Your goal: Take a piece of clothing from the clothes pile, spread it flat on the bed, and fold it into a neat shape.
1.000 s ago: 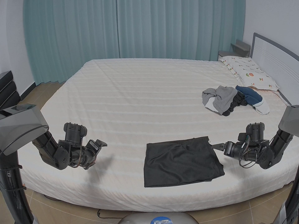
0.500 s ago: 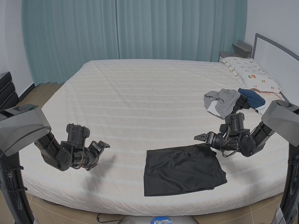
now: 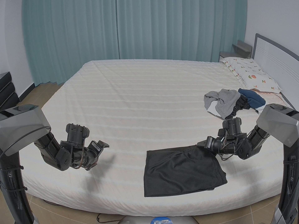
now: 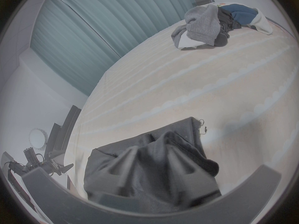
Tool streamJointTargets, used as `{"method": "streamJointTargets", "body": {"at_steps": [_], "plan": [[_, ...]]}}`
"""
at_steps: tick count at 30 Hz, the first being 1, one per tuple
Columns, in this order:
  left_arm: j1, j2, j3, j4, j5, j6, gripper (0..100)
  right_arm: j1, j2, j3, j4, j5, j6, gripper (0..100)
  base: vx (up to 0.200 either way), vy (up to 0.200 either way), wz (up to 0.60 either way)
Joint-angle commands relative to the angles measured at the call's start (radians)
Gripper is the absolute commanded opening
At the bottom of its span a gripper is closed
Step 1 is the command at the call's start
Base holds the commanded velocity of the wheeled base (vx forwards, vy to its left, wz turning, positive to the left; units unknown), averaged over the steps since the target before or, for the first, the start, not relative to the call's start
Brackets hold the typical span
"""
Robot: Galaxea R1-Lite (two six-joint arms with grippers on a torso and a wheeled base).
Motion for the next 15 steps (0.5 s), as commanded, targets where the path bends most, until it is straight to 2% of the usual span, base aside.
{"method": "streamJointTargets", "body": {"at_steps": [1,15], "plan": [[0.0,0.002,0.0,0.0,0.002,-0.002,100,-0.008,0.023,-0.001,-0.002,0.001,0.0,0,0.0,0.0,0.0],[-0.002,0.006,0.0,0.0,0.007,0.0,100,-0.092,0.001,0.035,-0.032,0.005,0.02,0,0.0,0.0,0.0]]}}
